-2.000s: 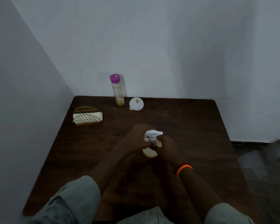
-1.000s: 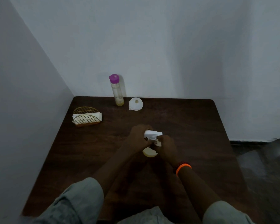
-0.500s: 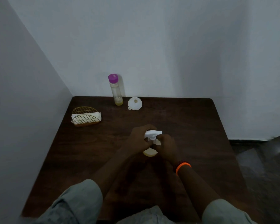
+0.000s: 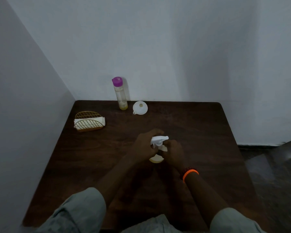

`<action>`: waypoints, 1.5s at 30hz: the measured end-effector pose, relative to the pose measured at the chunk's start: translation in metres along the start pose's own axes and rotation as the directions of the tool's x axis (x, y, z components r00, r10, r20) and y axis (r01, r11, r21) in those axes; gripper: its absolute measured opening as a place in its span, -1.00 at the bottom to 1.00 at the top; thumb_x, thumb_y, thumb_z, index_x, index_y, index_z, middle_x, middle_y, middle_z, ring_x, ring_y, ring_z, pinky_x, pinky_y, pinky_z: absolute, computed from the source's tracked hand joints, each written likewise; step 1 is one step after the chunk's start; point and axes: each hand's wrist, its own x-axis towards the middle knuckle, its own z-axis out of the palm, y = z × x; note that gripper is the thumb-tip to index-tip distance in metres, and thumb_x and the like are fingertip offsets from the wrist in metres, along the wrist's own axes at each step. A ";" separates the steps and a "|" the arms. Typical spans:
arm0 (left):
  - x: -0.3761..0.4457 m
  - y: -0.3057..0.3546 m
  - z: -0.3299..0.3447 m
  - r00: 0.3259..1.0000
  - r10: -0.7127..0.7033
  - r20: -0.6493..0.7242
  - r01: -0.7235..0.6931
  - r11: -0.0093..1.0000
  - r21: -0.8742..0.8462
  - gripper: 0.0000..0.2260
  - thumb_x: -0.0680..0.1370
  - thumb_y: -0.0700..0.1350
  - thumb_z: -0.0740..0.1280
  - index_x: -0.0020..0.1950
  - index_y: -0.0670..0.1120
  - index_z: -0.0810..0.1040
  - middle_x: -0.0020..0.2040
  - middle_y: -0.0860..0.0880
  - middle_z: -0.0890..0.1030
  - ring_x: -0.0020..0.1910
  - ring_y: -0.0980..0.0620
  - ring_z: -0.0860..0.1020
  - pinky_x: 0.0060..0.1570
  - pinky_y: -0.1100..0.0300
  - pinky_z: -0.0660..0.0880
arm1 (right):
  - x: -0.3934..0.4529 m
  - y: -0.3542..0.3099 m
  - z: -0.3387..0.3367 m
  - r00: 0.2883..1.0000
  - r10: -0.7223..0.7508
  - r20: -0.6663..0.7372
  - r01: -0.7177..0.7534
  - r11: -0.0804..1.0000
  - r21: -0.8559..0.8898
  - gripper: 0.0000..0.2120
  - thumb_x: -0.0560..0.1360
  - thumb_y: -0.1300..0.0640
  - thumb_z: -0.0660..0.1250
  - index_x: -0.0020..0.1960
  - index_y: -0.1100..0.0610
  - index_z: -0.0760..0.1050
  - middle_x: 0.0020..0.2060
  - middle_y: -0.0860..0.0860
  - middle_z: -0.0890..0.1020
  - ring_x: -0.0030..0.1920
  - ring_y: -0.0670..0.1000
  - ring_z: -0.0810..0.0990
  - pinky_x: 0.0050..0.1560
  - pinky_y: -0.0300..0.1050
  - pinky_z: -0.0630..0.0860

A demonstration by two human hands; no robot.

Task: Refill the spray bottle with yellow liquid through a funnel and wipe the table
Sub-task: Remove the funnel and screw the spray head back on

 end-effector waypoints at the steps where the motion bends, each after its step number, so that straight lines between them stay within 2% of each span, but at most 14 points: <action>1: -0.001 -0.002 0.001 1.000 -0.006 -0.012 0.007 1.000 0.008 -0.54 0.39 -0.11 0.54 0.26 -0.09 0.57 0.14 0.03 0.65 0.11 0.15 0.59 0.16 0.34 0.48 | 0.001 0.001 0.001 1.000 0.015 0.004 -0.015 1.000 -0.006 -0.60 0.38 -0.03 0.54 0.15 0.13 0.63 0.00 -0.04 0.63 -0.07 -0.14 0.56 -0.21 -0.40 0.33; 5: 0.000 -0.008 0.008 0.990 -0.126 -0.061 0.129 0.991 0.046 -0.42 0.36 0.15 0.53 0.30 -0.07 0.54 0.17 0.00 0.62 0.14 0.08 0.57 0.16 0.16 0.49 | 0.000 -0.003 -0.002 0.999 0.030 0.021 -0.030 0.999 0.012 -0.67 0.37 -0.08 0.53 0.02 0.11 0.67 -0.09 0.00 0.69 -0.09 -0.04 0.66 -0.26 -0.33 0.41; 9: 0.004 -0.002 0.004 0.995 -0.082 -0.050 0.084 0.996 0.031 -0.59 0.41 -0.02 0.53 0.22 -0.06 0.58 0.10 0.02 0.66 0.03 0.20 0.57 0.09 0.24 0.53 | 0.000 -0.003 -0.004 1.000 0.016 0.024 -0.016 0.999 0.034 -0.73 0.41 0.01 0.54 0.03 0.13 0.67 -0.21 -0.11 0.62 -0.22 -0.21 0.56 -0.30 -0.41 0.39; 12: 0.004 0.000 -0.001 1.000 -0.010 -0.001 0.010 1.000 -0.009 -0.63 0.39 -0.19 0.52 0.19 -0.13 0.61 0.08 0.00 0.68 0.03 0.26 0.56 0.06 0.50 0.42 | 0.000 0.000 0.000 0.999 0.030 -0.014 -0.029 0.999 0.035 -0.66 0.36 -0.06 0.56 0.03 0.12 0.66 -0.14 -0.08 0.63 -0.13 -0.10 0.61 -0.22 -0.30 0.38; 15: 0.001 -0.004 0.000 0.999 -0.046 -0.024 0.047 0.999 0.020 -0.55 0.37 -0.03 0.57 0.21 -0.11 0.60 0.10 -0.01 0.67 0.06 0.20 0.57 0.10 0.46 0.41 | 0.003 0.001 0.002 1.000 0.004 -0.006 -0.004 1.000 -0.008 -0.63 0.35 -0.08 0.55 0.07 0.10 0.67 -0.06 -0.02 0.67 -0.06 -0.03 0.64 -0.25 -0.40 0.31; 18: 0.000 -0.008 0.008 0.987 -0.133 -0.094 0.136 0.990 0.026 -0.55 0.42 0.17 0.47 0.18 -0.08 0.61 0.06 0.01 0.66 0.03 0.11 0.60 0.08 0.23 0.50 | 0.001 -0.003 -0.002 1.000 0.003 0.007 -0.003 1.000 0.021 -0.73 0.39 -0.04 0.54 -0.02 0.11 0.69 -0.19 -0.03 0.67 -0.22 -0.16 0.61 -0.35 -0.44 0.35; 20: 0.001 -0.006 0.008 0.987 -0.132 -0.088 0.133 0.991 0.008 -0.62 0.44 0.11 0.47 0.17 -0.06 0.60 0.04 0.03 0.66 0.00 0.14 0.60 0.05 0.26 0.50 | 0.000 -0.004 -0.004 1.000 -0.001 0.013 0.001 0.999 0.044 -0.78 0.42 0.04 0.53 -0.02 0.14 0.68 -0.24 -0.09 0.62 -0.27 -0.24 0.53 -0.29 -0.48 0.41; 24: 0.003 -0.005 0.000 0.998 -0.060 -0.004 0.060 0.998 -0.019 -0.60 0.36 -0.13 0.55 0.19 -0.08 0.61 0.09 0.02 0.67 0.04 0.15 0.62 0.06 0.45 0.45 | 0.000 -0.002 -0.001 1.000 -0.014 -0.012 0.014 1.000 0.014 -0.68 0.38 -0.01 0.55 0.06 0.12 0.68 -0.10 -0.03 0.68 -0.13 -0.12 0.62 -0.29 -0.47 0.37; 28: 0.001 -0.009 0.003 0.992 -0.115 -0.047 0.117 0.993 0.023 -0.54 0.35 0.04 0.58 0.19 -0.07 0.60 0.08 0.04 0.66 0.02 0.16 0.59 0.04 0.40 0.45 | 0.002 -0.003 0.001 1.000 -0.021 -0.014 0.021 0.999 -0.029 -0.64 0.37 -0.05 0.55 0.09 0.10 0.68 -0.08 -0.01 0.68 -0.12 -0.08 0.62 -0.33 -0.49 0.29; 31: 0.001 -0.007 0.007 0.986 -0.146 -0.078 0.148 0.989 0.027 -0.61 0.41 0.05 0.54 0.15 -0.07 0.60 0.02 0.05 0.65 -0.06 0.21 0.54 -0.06 0.52 0.36 | -0.001 -0.008 -0.003 0.999 -0.047 -0.007 0.047 0.999 -0.006 -0.71 0.40 0.01 0.54 0.06 0.12 0.68 -0.14 -0.06 0.65 -0.23 -0.23 0.55 -0.31 -0.51 0.35; 36: 0.004 -0.017 0.006 0.983 -0.180 -0.034 0.182 0.980 0.084 -0.50 0.35 0.19 0.51 0.22 0.02 0.58 0.14 0.07 0.64 0.10 0.11 0.58 0.14 0.15 0.52 | -0.004 -0.008 -0.004 0.996 -0.092 -0.021 0.092 0.996 -0.008 -0.78 0.42 0.07 0.54 0.01 0.15 0.68 -0.20 -0.06 0.64 -0.20 -0.14 0.60 -0.27 -0.48 0.38; 39: 0.009 -0.022 0.001 0.991 -0.133 0.001 0.133 0.986 0.099 -0.45 0.31 0.13 0.57 0.24 -0.04 0.60 0.17 0.01 0.65 0.14 0.06 0.59 0.21 0.22 0.43 | -0.003 -0.006 -0.006 0.994 -0.109 -0.029 0.109 0.994 0.014 -0.74 0.40 0.08 0.56 0.03 0.15 0.65 -0.15 -0.09 0.62 -0.21 -0.22 0.51 -0.23 -0.48 0.38; 42: 0.015 -0.023 -0.009 0.998 -0.047 0.038 0.042 0.994 0.102 -0.50 0.31 0.08 0.58 0.18 -0.07 0.64 0.11 0.00 0.68 0.09 0.06 0.61 0.18 0.07 0.50 | -0.001 -0.003 -0.005 0.988 -0.152 -0.006 0.152 0.988 0.027 -0.71 0.37 0.00 0.55 0.03 0.09 0.67 -0.14 -0.08 0.69 -0.17 -0.18 0.62 -0.17 -0.31 0.48; 45: 0.025 -0.020 -0.018 0.993 0.023 0.119 -0.036 0.994 0.105 -0.56 0.31 0.06 0.57 0.12 -0.10 0.67 0.06 -0.02 0.70 0.03 0.08 0.64 0.10 0.09 0.55 | 0.001 -0.001 -0.003 0.988 -0.156 -0.017 0.156 0.988 0.007 -0.70 0.36 0.00 0.56 0.04 0.07 0.68 -0.16 -0.13 0.67 -0.24 -0.30 0.55 -0.22 -0.48 0.39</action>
